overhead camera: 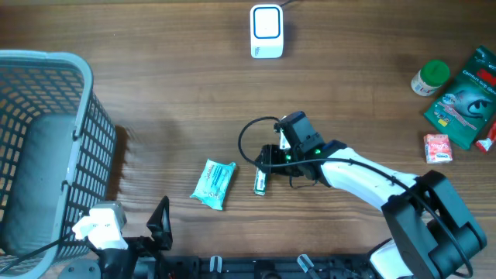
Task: Scan the item barcode
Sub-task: 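Move the right gripper to the green battery pack, then lower the right gripper and grasp the green battery pack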
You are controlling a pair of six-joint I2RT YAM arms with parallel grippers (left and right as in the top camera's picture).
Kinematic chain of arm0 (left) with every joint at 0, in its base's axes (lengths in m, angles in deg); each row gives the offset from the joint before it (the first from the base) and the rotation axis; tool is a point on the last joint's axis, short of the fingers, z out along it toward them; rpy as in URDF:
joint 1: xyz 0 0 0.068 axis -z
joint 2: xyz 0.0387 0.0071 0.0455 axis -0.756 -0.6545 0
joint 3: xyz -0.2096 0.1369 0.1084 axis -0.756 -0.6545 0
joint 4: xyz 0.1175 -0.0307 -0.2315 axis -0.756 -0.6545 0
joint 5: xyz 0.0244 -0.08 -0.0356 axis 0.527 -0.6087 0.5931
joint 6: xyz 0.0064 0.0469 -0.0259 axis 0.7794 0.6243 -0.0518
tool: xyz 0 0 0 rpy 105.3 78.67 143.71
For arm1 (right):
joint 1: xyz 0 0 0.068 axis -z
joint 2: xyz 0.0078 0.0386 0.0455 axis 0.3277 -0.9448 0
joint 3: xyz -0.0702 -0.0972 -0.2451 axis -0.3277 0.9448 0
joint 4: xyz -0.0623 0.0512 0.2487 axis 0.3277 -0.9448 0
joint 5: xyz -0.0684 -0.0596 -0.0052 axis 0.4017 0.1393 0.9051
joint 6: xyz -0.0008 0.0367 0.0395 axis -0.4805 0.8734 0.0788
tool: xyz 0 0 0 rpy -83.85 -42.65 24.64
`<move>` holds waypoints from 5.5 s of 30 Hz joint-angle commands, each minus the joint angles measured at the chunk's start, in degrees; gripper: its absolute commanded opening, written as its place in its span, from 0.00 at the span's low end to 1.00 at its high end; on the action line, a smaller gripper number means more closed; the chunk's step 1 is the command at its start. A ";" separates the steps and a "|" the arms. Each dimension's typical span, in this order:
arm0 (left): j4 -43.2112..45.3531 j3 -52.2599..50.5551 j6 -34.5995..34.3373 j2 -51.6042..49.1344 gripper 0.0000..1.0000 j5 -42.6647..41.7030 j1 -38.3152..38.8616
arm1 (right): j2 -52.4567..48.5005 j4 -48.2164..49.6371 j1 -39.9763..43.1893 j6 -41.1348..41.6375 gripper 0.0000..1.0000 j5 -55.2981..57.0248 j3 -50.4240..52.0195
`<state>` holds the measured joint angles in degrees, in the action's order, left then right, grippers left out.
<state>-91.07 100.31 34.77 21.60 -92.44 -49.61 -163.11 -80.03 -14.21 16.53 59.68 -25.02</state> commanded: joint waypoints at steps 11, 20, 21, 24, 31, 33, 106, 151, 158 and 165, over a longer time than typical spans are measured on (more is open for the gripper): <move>0.13 -0.04 -0.33 0.33 1.00 -0.87 -0.33 | 0.04 -0.57 0.35 4.68 0.29 1.97 -0.66; 0.13 -0.04 -0.31 0.33 1.00 -0.87 -0.33 | 4.11 -12.61 10.88 17.38 0.36 1.20 -0.98; 0.13 -0.04 -0.33 0.33 1.00 -0.87 -0.33 | 4.24 -13.92 12.35 18.58 0.36 1.16 -0.98; 0.13 -0.04 -0.31 0.33 1.00 -0.87 -0.33 | 4.26 -17.99 17.68 23.63 0.36 -1.62 -0.96; 0.13 -0.04 -0.33 0.33 1.00 -0.87 -0.33 | 4.26 -17.94 24.70 25.44 0.62 -13.07 -0.96; 0.13 -0.04 -0.31 0.33 1.00 -0.87 -0.33 | 4.26 -18.53 26.03 20.65 0.94 -13.38 -0.96; 0.13 -0.04 -0.31 0.33 1.00 -0.90 -0.33 | -16.35 -22.36 23.67 16.70 0.77 -23.78 0.02; 0.13 -0.04 -0.33 0.33 1.00 -0.90 -0.33 | -16.13 -38.07 27.10 18.69 0.04 -44.59 -2.71; 0.13 -0.04 -0.31 0.33 1.00 -0.87 -0.33 | -6.91 -54.34 27.47 24.57 0.04 -27.28 -15.78; 0.13 -0.04 -0.33 0.33 1.00 -0.87 -0.33 | 8.90 -60.41 27.41 36.83 0.04 -19.96 -20.26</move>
<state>-91.09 100.31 34.77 21.60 -92.44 -49.61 -159.81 -139.86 13.09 44.55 32.75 -44.49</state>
